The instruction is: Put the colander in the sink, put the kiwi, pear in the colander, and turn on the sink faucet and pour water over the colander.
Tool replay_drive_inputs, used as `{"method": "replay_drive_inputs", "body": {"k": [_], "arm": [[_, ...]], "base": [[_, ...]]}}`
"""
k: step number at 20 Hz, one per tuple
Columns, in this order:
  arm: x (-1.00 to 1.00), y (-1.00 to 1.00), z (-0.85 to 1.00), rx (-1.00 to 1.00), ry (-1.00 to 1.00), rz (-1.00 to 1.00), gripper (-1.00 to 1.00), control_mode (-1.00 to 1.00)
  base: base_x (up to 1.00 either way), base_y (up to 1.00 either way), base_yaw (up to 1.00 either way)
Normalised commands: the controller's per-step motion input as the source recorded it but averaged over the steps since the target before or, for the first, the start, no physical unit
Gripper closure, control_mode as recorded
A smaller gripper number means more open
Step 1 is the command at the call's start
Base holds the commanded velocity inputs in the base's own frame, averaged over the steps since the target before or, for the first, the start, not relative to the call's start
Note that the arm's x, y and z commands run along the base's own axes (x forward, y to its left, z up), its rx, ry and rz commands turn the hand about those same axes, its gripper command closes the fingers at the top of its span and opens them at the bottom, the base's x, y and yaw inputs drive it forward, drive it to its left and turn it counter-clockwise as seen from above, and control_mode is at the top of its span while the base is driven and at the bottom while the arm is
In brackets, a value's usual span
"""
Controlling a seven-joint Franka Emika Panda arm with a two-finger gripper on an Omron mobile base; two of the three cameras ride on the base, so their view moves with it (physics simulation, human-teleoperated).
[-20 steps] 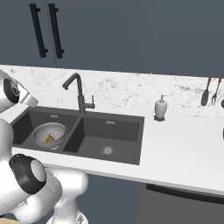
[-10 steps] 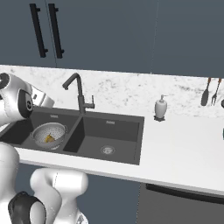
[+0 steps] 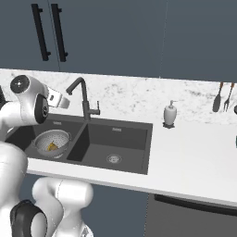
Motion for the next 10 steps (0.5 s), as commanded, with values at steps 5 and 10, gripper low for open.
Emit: {"method": "replay_drive_inputs", "body": {"k": [5, 10], "arm": [[0.3, 0.0, 0.25, 0.0, 0.0, 0.0, -1.0, -1.0], [0.03, 0.0, 0.05, -0.01, 0.0, 0.0, -1.0, -1.0]], "base": [[0.0, 0.0, 0.0], [0.0, 0.0, 0.0]]}}
